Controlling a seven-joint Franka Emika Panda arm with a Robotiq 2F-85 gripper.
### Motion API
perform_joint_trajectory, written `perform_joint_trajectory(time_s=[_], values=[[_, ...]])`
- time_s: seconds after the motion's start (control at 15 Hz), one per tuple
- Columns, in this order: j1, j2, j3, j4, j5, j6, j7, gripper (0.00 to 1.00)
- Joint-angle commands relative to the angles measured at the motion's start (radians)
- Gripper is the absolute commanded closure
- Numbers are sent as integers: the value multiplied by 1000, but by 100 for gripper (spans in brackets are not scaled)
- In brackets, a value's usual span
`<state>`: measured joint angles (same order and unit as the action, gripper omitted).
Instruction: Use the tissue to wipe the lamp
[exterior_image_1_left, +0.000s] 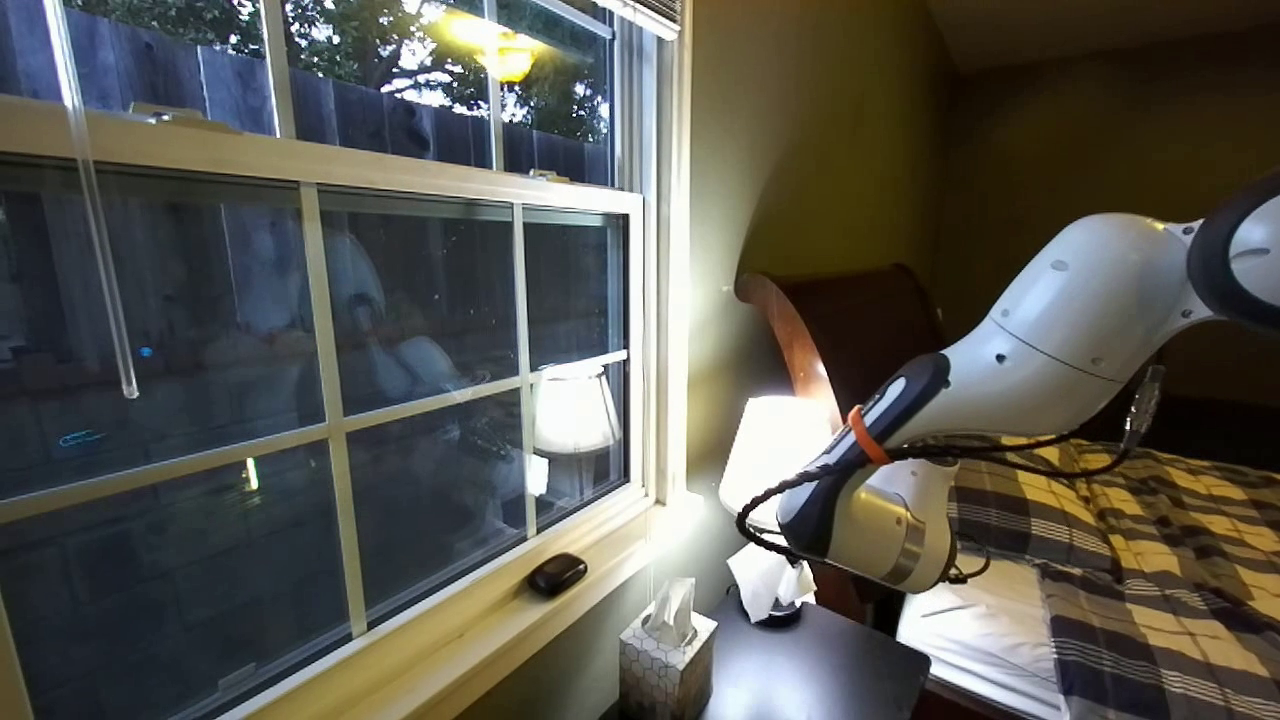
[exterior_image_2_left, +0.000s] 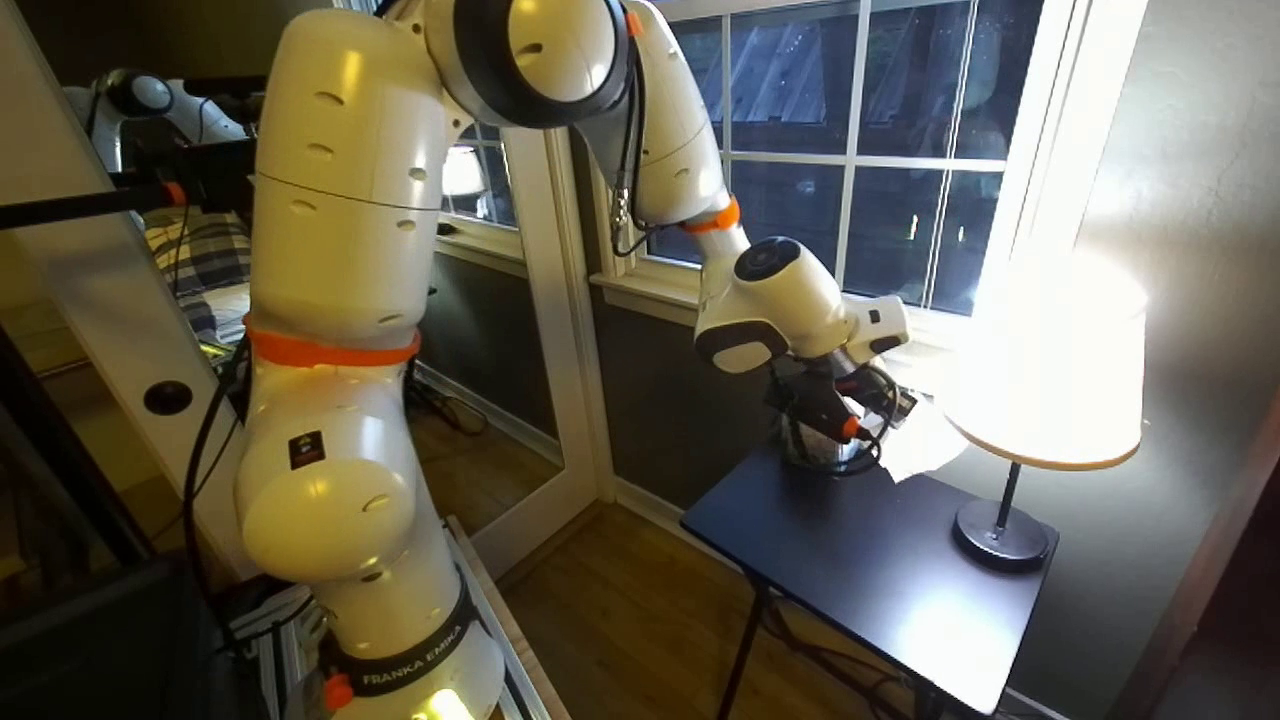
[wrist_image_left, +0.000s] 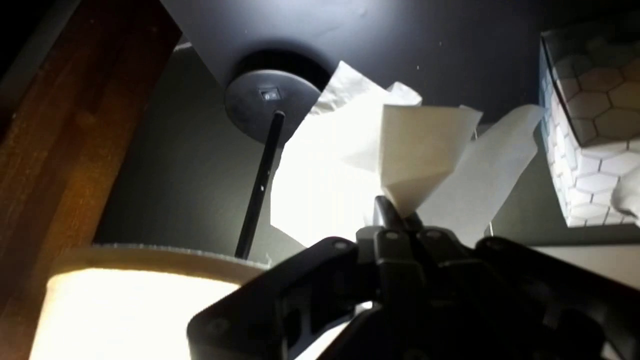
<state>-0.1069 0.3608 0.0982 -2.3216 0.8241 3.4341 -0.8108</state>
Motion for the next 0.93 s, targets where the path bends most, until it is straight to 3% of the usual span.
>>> perform_joint_trajectory(time_s=[0.0,0.53,0.87], values=[[19,-90,-3,-33,25,-11,40,100],[37,-150,-29,-28,113,35,18,100],[7,-181,0,-15,61,107,44,100]])
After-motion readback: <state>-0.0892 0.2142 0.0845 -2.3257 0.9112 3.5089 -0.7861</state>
